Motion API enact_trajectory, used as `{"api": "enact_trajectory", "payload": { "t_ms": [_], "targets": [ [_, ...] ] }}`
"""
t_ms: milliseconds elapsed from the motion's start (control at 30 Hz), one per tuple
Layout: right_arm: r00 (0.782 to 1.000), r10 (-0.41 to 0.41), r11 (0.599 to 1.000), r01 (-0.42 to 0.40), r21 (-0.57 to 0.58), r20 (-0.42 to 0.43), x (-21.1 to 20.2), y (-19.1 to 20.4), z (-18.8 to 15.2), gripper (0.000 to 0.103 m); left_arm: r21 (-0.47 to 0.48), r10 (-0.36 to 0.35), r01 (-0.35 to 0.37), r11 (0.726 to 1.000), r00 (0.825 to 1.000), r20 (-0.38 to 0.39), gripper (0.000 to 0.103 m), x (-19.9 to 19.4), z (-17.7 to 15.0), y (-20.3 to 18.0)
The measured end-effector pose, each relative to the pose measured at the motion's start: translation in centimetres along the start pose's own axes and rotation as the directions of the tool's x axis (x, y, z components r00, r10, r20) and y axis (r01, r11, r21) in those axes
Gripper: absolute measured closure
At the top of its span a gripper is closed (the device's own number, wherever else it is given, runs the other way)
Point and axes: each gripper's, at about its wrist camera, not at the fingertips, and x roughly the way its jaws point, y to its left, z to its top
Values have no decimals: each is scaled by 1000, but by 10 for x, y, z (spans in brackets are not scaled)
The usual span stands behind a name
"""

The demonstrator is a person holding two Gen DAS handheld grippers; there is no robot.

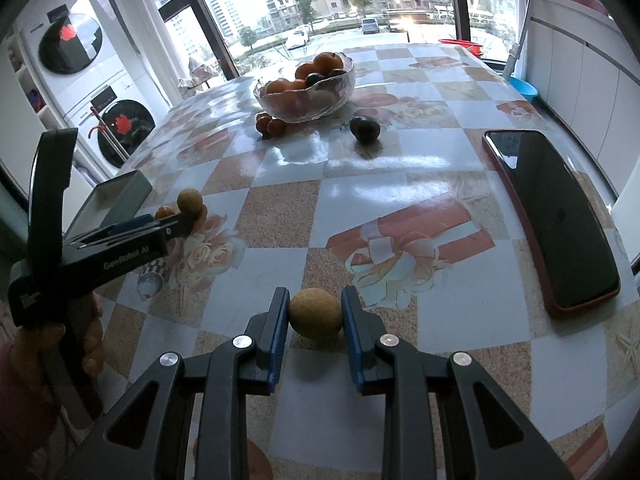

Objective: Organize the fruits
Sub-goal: 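Grasp a brown kiwi with the right tool while the left grasps a small orange, then carry the kiwi and small orange over the grey tray and open both tools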

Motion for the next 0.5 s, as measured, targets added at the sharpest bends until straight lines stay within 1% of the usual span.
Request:
{"api": "enact_trajectory", "payload": {
  "t_ms": [33, 67, 100, 200, 300, 400, 500],
  "targets": [
    [1000, 0, 1000, 0, 2, -2, 0, 0, 0, 74, 10, -8, 8, 1000, 1000, 4, 69, -2, -2, -2],
    [1000, 2, 1000, -2, 6, -4, 0, -1, 0, 74, 24, -24, 24, 999, 1000, 4, 80, -3, -2, -3],
    [1000, 4, 1000, -4, 11, -7, -1, -1, -1, 74, 27, -30, 30, 999, 1000, 3, 80, -5, -4, -3],
    [1000, 9, 1000, -8, 25, -14, -3, -3, -3, 74, -6, -64, 64, 998, 998, -15, 80, -13, -10, 1],
    [1000, 4, 1000, -3, 29, -22, -6, -2, -8, 74, -29, -82, 81, 996, 996, -23, 80, -24, -20, 5],
    [1000, 0, 1000, 1, 25, -31, -9, 1, -12, 74, -50, -114, 113, 992, 993, -27, 80, -42, -35, 13],
    [999, -1, 1000, 2, 17, -46, -11, 6, -16, 74, -55, -130, 128, 990, 991, -20, 80, -58, -47, 20]
  ]
}}
